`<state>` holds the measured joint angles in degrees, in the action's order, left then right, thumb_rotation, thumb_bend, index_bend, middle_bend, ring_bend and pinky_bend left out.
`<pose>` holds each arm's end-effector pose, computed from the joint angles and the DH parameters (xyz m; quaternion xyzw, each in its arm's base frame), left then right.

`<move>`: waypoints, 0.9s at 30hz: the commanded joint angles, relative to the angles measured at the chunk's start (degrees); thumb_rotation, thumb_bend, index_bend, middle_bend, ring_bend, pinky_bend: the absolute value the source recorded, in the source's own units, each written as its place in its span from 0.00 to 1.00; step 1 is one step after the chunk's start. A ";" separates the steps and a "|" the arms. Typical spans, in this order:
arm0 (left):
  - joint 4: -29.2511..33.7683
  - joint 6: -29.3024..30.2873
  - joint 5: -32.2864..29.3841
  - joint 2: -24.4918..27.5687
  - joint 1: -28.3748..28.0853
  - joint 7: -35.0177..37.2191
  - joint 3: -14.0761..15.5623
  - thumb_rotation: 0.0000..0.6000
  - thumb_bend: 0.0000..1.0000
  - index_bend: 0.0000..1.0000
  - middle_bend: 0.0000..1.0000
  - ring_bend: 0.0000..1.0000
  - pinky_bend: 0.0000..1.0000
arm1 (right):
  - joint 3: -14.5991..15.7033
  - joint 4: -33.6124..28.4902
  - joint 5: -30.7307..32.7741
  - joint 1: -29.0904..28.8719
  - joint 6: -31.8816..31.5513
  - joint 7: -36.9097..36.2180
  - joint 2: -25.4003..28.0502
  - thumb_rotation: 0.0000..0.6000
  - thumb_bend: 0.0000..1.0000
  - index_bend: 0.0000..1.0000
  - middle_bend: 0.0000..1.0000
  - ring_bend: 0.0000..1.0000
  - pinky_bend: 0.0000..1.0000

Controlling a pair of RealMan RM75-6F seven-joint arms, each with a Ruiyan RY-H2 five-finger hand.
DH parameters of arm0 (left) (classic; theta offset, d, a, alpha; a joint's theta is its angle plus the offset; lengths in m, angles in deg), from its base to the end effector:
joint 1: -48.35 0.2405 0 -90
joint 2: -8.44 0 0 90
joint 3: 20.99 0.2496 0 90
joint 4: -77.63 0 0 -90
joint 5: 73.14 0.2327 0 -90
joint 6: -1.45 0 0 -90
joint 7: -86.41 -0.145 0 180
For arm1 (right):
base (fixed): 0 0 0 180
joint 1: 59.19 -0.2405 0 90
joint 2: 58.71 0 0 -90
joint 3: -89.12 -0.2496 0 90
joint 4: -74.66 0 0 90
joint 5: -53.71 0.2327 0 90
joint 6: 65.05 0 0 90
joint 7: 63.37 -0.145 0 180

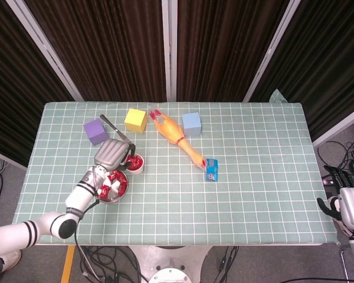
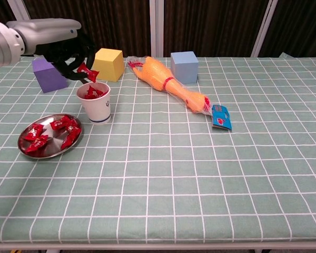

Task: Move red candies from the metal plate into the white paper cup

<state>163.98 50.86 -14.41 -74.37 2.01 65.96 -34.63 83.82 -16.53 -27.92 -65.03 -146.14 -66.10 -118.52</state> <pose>-0.1282 0.3771 -0.0077 -0.7477 -0.3725 -0.3586 0.4167 -0.3320 -0.1995 0.1652 0.5828 -0.3924 0.3651 0.6109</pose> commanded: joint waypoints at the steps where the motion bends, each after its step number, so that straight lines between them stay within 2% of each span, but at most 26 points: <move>1: -1.56 -1.09 -2.08 -1.54 -1.62 -1.87 0.24 1.00 0.40 0.66 0.83 0.88 1.00 | 0.00 0.05 0.11 0.02 0.06 0.04 -0.01 1.00 0.22 0.11 0.15 0.15 0.44; 12: -5.01 -0.21 -7.92 -4.34 -4.73 -10.09 2.61 1.00 0.40 0.64 0.83 0.88 1.00 | 0.01 0.29 0.39 0.21 0.08 -0.23 0.03 1.00 0.22 0.11 0.15 0.15 0.44; 22: -3.98 0.10 -11.33 -3.79 -5.97 -12.80 3.59 1.00 0.39 0.51 0.82 0.88 1.00 | 0.01 0.37 0.50 0.48 -0.18 -0.35 0.09 1.00 0.22 0.11 0.15 0.15 0.45; 27: -0.77 0.99 -11.11 -2.00 -5.29 -12.07 4.30 1.00 0.39 0.41 0.80 0.88 1.00 | -0.03 0.22 0.40 0.46 -0.23 -0.32 0.15 1.00 0.22 0.11 0.15 0.15 0.45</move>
<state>162.09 51.42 -25.73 -77.12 -3.66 53.46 -30.60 83.79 -16.31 -27.52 -64.57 -146.36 -66.42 -118.38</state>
